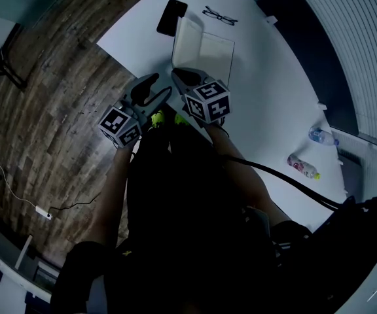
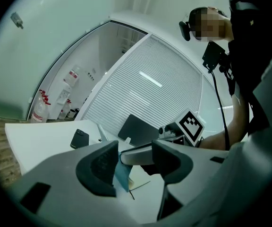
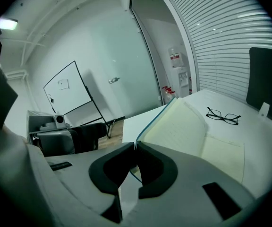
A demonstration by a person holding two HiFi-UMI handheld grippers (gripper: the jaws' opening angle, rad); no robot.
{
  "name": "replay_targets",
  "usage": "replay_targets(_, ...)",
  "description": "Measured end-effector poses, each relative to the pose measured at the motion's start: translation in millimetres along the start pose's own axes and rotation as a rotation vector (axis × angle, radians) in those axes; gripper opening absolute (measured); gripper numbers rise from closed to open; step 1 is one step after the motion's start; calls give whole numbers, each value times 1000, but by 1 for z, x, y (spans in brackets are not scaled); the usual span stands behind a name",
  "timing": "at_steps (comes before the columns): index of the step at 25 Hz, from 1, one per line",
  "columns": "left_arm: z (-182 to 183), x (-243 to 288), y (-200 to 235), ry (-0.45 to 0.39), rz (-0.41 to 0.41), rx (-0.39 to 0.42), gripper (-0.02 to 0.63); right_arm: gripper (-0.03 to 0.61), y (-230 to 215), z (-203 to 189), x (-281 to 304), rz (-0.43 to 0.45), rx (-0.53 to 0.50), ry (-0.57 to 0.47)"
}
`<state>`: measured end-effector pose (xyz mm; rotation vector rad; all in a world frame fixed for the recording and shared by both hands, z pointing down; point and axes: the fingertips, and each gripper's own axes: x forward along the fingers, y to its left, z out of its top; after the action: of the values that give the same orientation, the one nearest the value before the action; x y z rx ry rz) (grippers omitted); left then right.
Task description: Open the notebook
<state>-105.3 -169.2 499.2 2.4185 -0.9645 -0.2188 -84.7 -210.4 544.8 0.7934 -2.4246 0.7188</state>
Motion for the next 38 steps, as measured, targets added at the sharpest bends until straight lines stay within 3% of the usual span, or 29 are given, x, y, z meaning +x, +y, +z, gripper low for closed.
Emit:
replay_targets(20,5,-25,39,-38,70,-24,219,20,17,-23,59,36,-46,109)
replay_targets(38,-5,-29,50,-36,91,-56,219,15,13,-51,83,19,-1,188)
